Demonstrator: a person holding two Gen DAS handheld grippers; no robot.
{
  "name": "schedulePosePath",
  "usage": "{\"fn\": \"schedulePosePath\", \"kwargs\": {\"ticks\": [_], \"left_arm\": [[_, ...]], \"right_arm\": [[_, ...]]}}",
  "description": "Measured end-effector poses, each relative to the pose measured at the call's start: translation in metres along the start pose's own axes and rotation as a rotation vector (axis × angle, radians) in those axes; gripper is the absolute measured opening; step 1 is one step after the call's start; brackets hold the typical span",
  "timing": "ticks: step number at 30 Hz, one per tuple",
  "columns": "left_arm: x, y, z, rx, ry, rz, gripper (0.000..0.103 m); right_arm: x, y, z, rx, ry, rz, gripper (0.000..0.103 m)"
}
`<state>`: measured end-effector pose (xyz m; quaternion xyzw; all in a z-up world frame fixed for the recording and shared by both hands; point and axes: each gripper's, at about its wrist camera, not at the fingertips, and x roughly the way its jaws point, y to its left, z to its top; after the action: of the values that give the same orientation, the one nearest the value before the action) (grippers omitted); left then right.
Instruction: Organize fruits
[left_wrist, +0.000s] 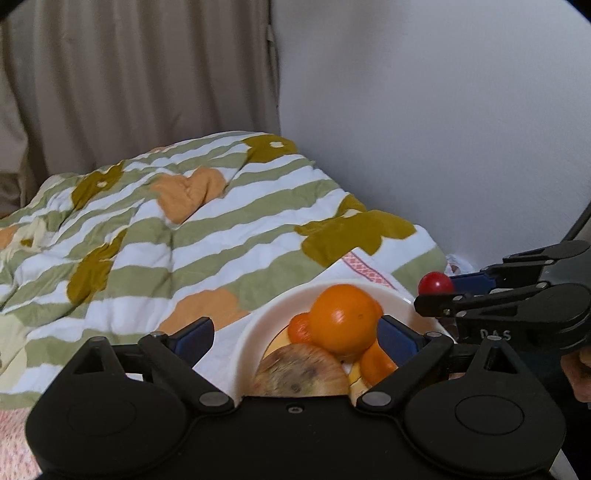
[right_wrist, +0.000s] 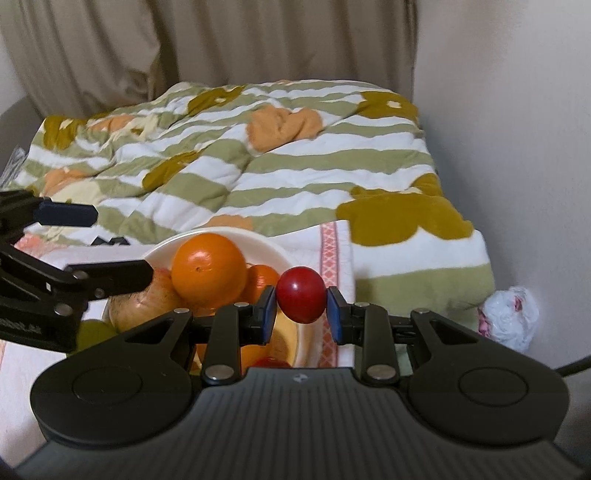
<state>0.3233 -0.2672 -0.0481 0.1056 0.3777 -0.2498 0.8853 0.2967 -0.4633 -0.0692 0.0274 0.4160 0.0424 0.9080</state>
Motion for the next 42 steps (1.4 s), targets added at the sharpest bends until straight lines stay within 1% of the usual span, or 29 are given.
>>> {"fn": "schedulePosePath", "kwargs": {"ticks": [6, 8, 10, 12, 17, 20, 26, 32, 34, 35, 36, 38, 40, 42], "left_arm": [[-0.007, 0.011, -0.007, -0.036, -0.006, 0.01, 0.097], [-0.011, 0.012, -0.009, -0.046, -0.01, 0.019, 0.097], [-0.016, 0.013, -0.012, -0.066, -0.014, 0.021, 0.097], [-0.024, 0.015, -0.016, -0.09, -0.023, 0.018, 0.097], [-0.048, 0.011, -0.022, -0.097, -0.051, 0.054, 0.097], [-0.071, 0.008, -0.026, -0.112, -0.087, 0.081, 0.097], [-0.129, -0.004, -0.043, -0.149, -0.168, 0.139, 0.097], [-0.192, -0.019, -0.073, -0.202, -0.238, 0.207, 0.097], [-0.212, -0.023, -0.085, -0.223, -0.251, 0.235, 0.097], [-0.221, -0.025, -0.089, -0.232, -0.253, 0.249, 0.098], [-0.23, -0.028, -0.094, -0.239, -0.257, 0.264, 0.098], [-0.247, -0.03, -0.105, -0.249, -0.262, 0.299, 0.103], [-0.261, -0.03, -0.115, -0.261, -0.265, 0.332, 0.103], [-0.273, -0.027, -0.125, -0.28, -0.258, 0.345, 0.103]], "right_arm": [[0.007, 0.007, -0.003, -0.028, -0.001, 0.005, 0.045], [0.005, 0.009, -0.003, -0.038, -0.008, 0.006, 0.058], [-0.002, 0.012, -0.004, -0.048, -0.029, -0.004, 0.084], [-0.011, 0.016, -0.006, -0.065, -0.055, -0.013, 0.095], [-0.036, 0.021, -0.008, -0.07, -0.091, 0.004, 0.097], [-0.055, 0.026, -0.01, -0.074, -0.119, 0.014, 0.097], [-0.106, 0.041, -0.018, -0.054, -0.158, 0.022, 0.097], [-0.161, 0.061, -0.04, -0.028, -0.175, 0.046, 0.097], [-0.178, 0.069, -0.047, -0.023, -0.179, 0.049, 0.102], [-0.187, 0.073, -0.051, -0.02, -0.182, 0.049, 0.103], [-0.196, 0.077, -0.055, -0.018, -0.186, 0.048, 0.103], [-0.212, 0.085, -0.063, -0.016, -0.201, 0.045, 0.103], [-0.227, 0.093, -0.07, -0.018, -0.215, 0.036, 0.103], [-0.238, 0.101, -0.077, -0.022, -0.222, 0.02, 0.103]]}}
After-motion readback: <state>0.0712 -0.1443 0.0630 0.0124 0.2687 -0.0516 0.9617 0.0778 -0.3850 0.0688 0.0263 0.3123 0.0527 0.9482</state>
